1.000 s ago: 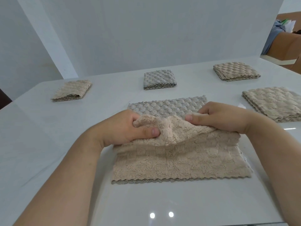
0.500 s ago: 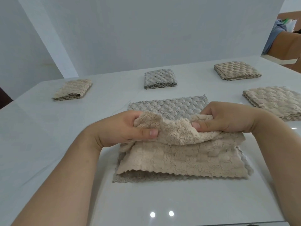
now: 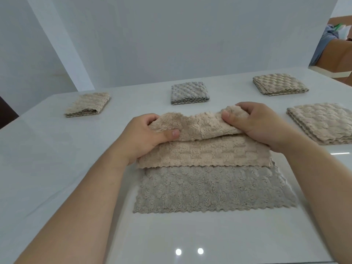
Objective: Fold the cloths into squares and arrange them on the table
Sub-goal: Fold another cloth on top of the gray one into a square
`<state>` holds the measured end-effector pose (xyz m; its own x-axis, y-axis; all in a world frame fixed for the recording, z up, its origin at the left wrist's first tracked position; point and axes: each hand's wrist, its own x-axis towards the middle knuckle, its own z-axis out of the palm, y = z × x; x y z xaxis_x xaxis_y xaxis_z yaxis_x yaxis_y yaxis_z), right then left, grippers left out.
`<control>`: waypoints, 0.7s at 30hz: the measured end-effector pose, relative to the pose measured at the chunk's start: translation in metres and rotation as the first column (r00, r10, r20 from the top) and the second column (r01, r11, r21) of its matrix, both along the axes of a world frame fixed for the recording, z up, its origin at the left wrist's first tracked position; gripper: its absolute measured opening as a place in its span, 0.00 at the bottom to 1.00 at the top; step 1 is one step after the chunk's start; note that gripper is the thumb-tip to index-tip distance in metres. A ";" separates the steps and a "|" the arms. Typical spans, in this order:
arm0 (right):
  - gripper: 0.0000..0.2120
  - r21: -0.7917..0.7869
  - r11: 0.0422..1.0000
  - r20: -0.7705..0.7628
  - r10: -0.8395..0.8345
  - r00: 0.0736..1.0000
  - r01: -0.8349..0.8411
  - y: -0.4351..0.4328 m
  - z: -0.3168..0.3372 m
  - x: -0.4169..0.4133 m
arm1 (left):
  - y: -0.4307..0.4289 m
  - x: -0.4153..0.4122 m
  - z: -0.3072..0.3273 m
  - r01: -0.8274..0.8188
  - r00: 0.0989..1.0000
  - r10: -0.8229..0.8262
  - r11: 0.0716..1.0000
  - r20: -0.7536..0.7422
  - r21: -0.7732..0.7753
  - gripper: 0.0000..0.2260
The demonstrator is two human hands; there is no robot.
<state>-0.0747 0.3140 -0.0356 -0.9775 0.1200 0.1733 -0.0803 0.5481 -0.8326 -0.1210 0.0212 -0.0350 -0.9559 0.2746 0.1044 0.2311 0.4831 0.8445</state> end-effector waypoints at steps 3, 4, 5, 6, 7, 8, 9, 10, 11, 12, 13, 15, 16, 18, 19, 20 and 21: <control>0.19 0.189 0.976 -0.093 -0.091 0.991 0.108 0.001 -0.009 -0.008 | 0.002 -0.004 -0.006 -0.075 0.993 0.062 0.989 -0.102 -0.125 0.26; 0.19 0.223 0.967 -0.123 -0.093 0.988 0.119 0.000 -0.012 -0.011 | 0.003 -0.006 -0.008 -0.100 0.987 0.080 0.984 -0.136 -0.147 0.25; 0.19 0.243 0.963 -0.140 -0.085 0.986 0.118 0.000 -0.015 -0.013 | 0.003 -0.007 -0.010 -0.120 0.982 0.094 0.981 -0.162 -0.155 0.25; 0.19 0.266 0.958 -0.151 -0.072 0.986 0.111 0.000 -0.018 -0.015 | 0.003 -0.010 -0.012 -0.130 0.979 0.102 0.979 -0.176 -0.159 0.25; 0.19 0.309 0.946 -0.153 -0.053 0.987 0.099 0.000 -0.021 -0.018 | 0.003 -0.011 -0.014 -0.132 0.978 0.101 0.977 -0.181 -0.167 0.25; 0.20 0.367 0.926 -0.151 -0.031 0.988 0.086 0.001 -0.025 -0.022 | 0.002 -0.013 -0.016 -0.128 0.979 0.094 0.974 -0.180 -0.185 0.24; 0.21 0.420 0.904 -0.146 -0.012 0.989 0.073 0.002 -0.029 -0.025 | 0.002 -0.014 -0.018 -0.118 0.980 0.078 0.970 -0.185 -0.212 0.22; 0.21 0.452 0.890 -0.146 -0.001 0.989 0.067 0.003 -0.032 -0.027 | 0.001 -0.015 -0.019 -0.108 0.978 0.060 0.965 -0.199 -0.240 0.20; 0.21 0.459 0.886 -0.154 0.001 0.988 0.071 0.004 -0.033 -0.027 | 0.001 -0.015 -0.019 -0.106 0.974 0.046 0.957 -0.221 -0.269 0.17; 0.20 0.455 0.887 -0.171 -0.002 0.985 0.081 0.005 -0.033 -0.027 | 0.000 -0.015 -0.019 -0.112 0.969 0.040 0.951 -0.245 -0.287 0.15; 0.19 0.452 0.887 -0.192 -0.009 0.981 0.096 0.006 -0.033 -0.027 | 0.000 -0.015 -0.018 -0.122 0.964 0.042 0.948 -0.264 -0.293 0.13; 0.20 0.458 0.878 -0.233 -0.031 0.972 0.138 0.008 -0.031 -0.026 | -0.001 -0.015 -0.016 -0.145 0.954 0.060 0.950 -0.294 -0.277 0.10; 0.20 0.455 0.875 -0.253 -0.048 0.966 0.162 0.008 -0.029 -0.025 | -0.002 -0.015 -0.015 -0.154 0.951 0.070 0.952 -0.303 -0.265 0.09; 0.20 0.455 0.866 -0.277 -0.082 0.957 0.206 0.008 -0.026 -0.024 | -0.003 -0.016 -0.014 -0.164 0.946 0.079 0.953 -0.315 -0.254 0.08; 0.21 0.464 0.857 -0.282 -0.098 0.954 0.225 0.008 -0.025 -0.023 | -0.003 -0.016 -0.015 -0.167 0.943 0.081 0.954 -0.322 -0.249 0.08; 0.22 0.471 0.848 -0.287 -0.114 0.951 0.244 0.008 -0.024 -0.023 | -0.003 -0.016 -0.015 -0.169 0.939 0.081 0.955 -0.334 -0.245 0.07; 0.22 0.471 0.842 -0.298 -0.128 0.946 0.262 0.008 -0.023 -0.022 | -0.002 -0.016 -0.016 -0.175 0.933 0.083 0.955 -0.349 -0.241 0.08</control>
